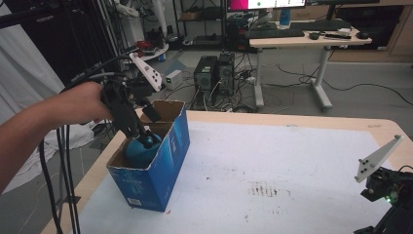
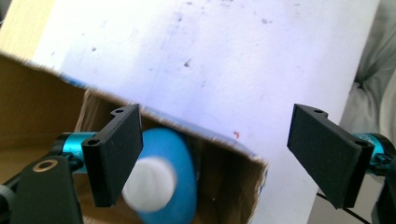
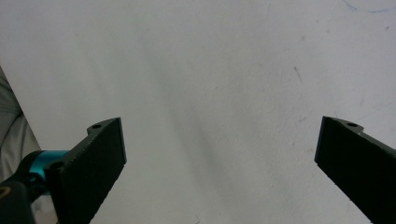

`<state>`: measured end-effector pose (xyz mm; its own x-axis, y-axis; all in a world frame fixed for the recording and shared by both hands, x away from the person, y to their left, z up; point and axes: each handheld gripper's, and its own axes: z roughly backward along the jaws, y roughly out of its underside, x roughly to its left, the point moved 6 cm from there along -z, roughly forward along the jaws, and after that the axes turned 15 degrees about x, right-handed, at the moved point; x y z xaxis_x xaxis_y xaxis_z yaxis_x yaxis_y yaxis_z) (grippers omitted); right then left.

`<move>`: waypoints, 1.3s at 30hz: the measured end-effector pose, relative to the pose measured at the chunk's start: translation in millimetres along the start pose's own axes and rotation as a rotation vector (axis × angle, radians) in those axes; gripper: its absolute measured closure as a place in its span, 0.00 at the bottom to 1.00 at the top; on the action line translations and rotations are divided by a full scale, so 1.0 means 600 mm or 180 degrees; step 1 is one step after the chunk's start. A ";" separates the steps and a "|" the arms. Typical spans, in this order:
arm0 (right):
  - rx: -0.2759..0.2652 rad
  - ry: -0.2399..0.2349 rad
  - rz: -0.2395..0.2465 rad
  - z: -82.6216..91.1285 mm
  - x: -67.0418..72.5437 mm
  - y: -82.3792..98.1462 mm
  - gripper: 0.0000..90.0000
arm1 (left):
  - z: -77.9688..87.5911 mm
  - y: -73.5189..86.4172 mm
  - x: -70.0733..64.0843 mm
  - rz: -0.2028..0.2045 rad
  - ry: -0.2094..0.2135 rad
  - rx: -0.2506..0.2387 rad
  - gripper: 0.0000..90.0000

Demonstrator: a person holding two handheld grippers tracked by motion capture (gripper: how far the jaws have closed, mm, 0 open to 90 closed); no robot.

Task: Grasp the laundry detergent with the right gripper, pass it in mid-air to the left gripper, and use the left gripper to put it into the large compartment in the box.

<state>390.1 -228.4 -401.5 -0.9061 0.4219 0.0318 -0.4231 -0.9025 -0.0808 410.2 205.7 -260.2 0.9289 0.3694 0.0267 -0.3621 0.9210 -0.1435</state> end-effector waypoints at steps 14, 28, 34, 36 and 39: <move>-0.0092 0.0030 -0.0044 0.013 0.003 0.005 0.01 | -0.014 -0.094 -0.010 0.0253 -0.0355 0.0178 0.02; -0.0179 0.0057 -0.0013 0.035 0.007 -0.019 0.01 | -0.070 -0.192 -0.039 0.0135 -0.0219 0.0309 0.02; -0.0190 0.0063 0.0026 0.043 0.008 -0.033 0.01 | -0.100 -0.216 -0.053 -0.0019 -0.0155 0.0385 0.02; -0.0179 0.0056 0.0039 0.043 0.009 -0.036 0.01 | -0.108 -0.223 -0.054 -0.0045 -0.0174 0.0402 0.02; -0.0175 0.0058 0.0073 0.042 0.008 -0.041 0.01 | -0.117 -0.231 -0.052 -0.0126 -0.0191 0.0421 0.02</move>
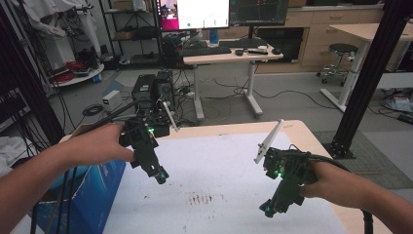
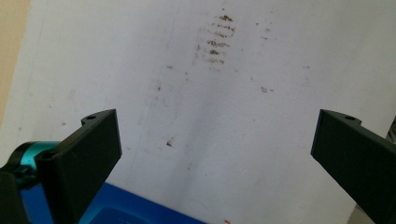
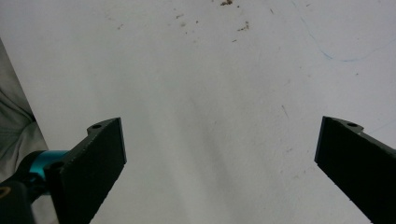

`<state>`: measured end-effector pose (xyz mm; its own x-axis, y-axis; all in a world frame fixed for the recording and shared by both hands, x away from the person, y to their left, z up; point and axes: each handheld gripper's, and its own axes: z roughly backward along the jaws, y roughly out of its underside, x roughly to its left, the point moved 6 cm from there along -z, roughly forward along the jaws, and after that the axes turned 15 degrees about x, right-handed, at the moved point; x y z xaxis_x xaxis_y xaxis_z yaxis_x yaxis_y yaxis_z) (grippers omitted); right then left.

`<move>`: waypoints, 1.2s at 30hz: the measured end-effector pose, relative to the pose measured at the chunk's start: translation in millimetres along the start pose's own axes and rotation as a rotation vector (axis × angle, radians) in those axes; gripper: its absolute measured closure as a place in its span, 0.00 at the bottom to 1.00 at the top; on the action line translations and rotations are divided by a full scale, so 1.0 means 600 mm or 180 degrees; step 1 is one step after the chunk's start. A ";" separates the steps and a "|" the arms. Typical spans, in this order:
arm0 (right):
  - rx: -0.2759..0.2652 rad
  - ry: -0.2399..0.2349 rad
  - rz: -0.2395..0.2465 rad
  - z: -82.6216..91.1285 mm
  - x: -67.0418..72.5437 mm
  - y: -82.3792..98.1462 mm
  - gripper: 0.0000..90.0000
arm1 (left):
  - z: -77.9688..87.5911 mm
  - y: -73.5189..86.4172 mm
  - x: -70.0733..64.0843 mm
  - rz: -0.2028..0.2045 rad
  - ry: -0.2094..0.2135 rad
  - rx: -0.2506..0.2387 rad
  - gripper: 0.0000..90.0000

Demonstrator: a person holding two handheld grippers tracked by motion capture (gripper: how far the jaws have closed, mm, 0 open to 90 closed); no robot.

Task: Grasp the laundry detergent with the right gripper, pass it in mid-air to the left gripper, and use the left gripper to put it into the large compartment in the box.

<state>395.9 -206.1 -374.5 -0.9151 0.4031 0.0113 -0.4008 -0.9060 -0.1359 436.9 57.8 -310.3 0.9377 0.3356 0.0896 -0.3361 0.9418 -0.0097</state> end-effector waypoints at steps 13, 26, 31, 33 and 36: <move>0.0032 -0.0055 0.0052 -0.008 -0.008 -0.012 0.01 | -0.027 -0.018 0.022 -0.0312 -0.0118 -0.0004 0.02; 0.0120 -0.0079 0.0063 -0.007 -0.001 -0.003 0.01 | -0.028 -0.019 0.016 -0.0528 -0.0106 0.0052 0.02; 0.0116 -0.0065 0.0064 -0.006 0.000 -0.004 0.01 | -0.029 -0.018 0.014 -0.0526 -0.0101 0.0078 0.02; 0.0114 -0.0072 0.0064 -0.006 0.000 -0.004 0.01 | -0.030 -0.018 0.013 -0.0503 -0.0073 0.0100 0.02; 0.0126 -0.0080 0.0062 -0.006 0.000 -0.004 0.01 | -0.033 -0.018 0.010 -0.0499 -0.0066 0.0135 0.02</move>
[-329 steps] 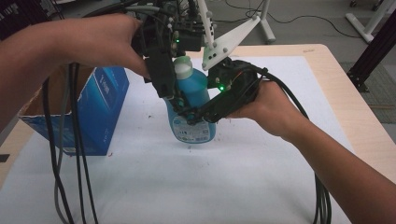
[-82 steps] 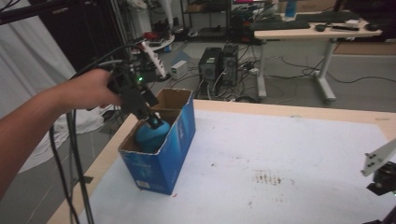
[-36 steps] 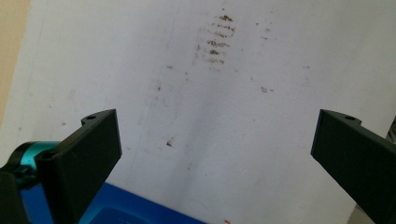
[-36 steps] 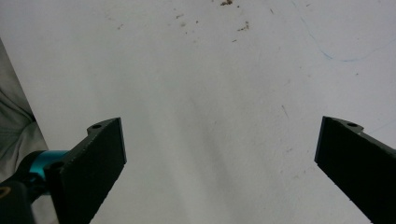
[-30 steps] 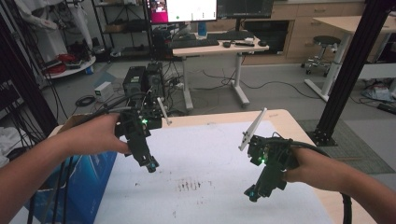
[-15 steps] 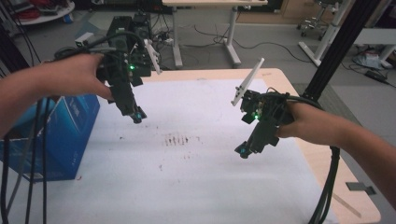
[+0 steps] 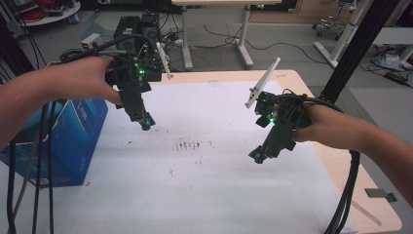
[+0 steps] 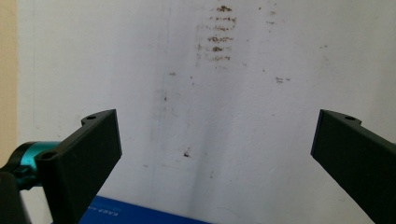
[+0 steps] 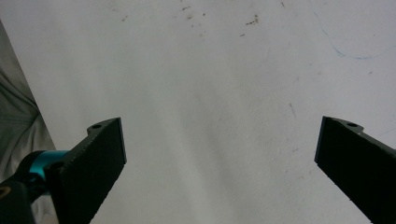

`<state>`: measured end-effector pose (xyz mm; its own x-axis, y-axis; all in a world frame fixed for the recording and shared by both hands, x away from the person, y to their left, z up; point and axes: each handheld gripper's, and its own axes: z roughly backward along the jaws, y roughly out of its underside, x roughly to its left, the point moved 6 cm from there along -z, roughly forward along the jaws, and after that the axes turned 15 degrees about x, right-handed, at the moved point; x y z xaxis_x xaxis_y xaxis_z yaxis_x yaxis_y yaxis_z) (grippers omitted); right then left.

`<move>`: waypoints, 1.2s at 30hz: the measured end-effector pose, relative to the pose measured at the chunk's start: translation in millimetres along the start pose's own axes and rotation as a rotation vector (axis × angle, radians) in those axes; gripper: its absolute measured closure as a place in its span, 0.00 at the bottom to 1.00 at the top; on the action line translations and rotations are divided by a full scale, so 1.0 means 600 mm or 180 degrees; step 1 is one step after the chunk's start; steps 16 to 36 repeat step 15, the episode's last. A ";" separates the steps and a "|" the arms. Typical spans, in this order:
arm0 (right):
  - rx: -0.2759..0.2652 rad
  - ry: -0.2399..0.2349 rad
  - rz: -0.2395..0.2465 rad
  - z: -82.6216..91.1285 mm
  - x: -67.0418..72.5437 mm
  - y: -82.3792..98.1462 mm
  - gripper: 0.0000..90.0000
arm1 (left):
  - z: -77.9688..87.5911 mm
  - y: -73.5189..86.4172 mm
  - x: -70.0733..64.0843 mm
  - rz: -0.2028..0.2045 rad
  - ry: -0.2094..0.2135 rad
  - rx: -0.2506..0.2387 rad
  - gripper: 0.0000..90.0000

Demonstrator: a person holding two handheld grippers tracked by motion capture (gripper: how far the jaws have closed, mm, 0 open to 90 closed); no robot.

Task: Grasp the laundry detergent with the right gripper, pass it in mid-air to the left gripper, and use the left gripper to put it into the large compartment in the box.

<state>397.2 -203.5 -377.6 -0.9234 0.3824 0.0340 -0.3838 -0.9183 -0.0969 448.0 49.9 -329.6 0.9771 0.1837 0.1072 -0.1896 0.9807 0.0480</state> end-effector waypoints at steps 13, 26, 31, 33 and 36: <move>-0.0023 0.0021 0.0024 0.000 0.000 -0.004 0.01 | -0.003 0.000 -0.003 0.0037 0.0037 0.0022 0.02; -0.0034 0.0030 0.0016 0.001 0.000 -0.003 0.01 | -0.003 0.001 -0.003 0.0068 0.0038 0.0010 0.02; -0.0034 0.0030 0.0016 0.001 0.000 -0.003 0.01 | -0.003 0.001 -0.003 0.0068 0.0038 0.0010 0.02; -0.0034 0.0030 0.0016 0.001 0.000 -0.003 0.01 | -0.003 0.001 -0.003 0.0068 0.0038 0.0010 0.02; -0.0034 0.0030 0.0016 0.001 0.000 -0.003 0.01 | -0.003 0.001 -0.003 0.0068 0.0038 0.0010 0.02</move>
